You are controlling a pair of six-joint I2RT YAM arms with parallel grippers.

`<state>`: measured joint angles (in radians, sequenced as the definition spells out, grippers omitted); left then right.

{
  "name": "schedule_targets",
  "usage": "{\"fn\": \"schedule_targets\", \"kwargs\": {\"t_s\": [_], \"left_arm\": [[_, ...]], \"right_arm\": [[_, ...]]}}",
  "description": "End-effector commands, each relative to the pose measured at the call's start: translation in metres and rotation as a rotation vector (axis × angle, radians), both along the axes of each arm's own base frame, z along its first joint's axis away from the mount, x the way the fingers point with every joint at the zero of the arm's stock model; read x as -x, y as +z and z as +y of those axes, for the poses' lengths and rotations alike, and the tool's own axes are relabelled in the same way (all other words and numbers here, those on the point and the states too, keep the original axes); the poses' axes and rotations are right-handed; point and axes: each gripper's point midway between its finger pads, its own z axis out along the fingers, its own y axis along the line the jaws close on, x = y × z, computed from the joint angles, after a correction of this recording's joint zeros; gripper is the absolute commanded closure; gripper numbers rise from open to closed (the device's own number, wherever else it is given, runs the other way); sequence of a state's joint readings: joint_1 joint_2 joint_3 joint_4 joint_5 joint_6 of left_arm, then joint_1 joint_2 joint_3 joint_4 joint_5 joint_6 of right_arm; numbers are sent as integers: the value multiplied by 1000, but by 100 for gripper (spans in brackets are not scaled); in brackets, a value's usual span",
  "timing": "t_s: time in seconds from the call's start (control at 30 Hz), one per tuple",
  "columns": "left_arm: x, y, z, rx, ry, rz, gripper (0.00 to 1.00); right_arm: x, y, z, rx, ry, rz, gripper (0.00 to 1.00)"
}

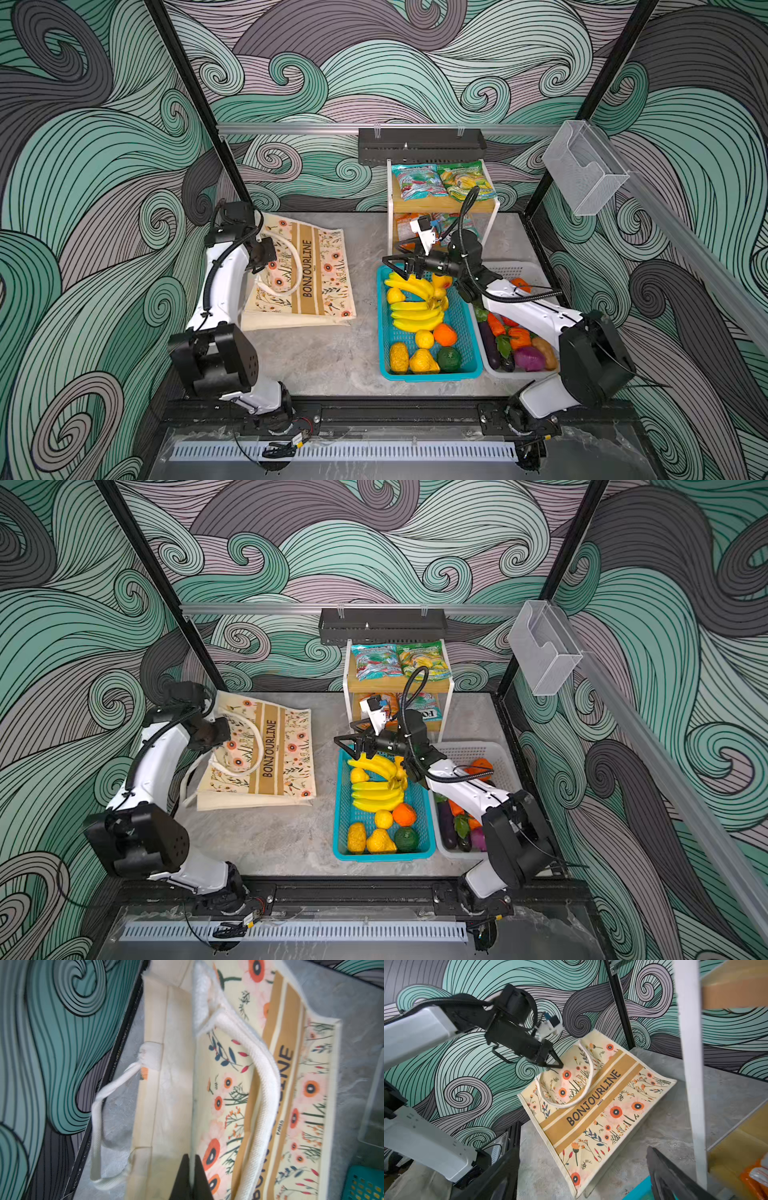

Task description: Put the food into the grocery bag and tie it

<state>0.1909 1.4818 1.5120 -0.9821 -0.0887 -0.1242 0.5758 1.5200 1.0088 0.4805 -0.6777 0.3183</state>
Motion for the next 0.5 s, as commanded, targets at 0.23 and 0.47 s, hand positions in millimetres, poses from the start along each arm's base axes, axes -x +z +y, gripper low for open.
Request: {"fn": "schedule_targets", "kwargs": {"t_s": [0.23,0.47], "left_arm": [[41,108,-38,-193,-76,-52,100],[56,112,-91,-285,-259,67,100]], "right_arm": [[19,38,14,10,-106,15,7],[45,39,19,44,-132,67,6]]}}
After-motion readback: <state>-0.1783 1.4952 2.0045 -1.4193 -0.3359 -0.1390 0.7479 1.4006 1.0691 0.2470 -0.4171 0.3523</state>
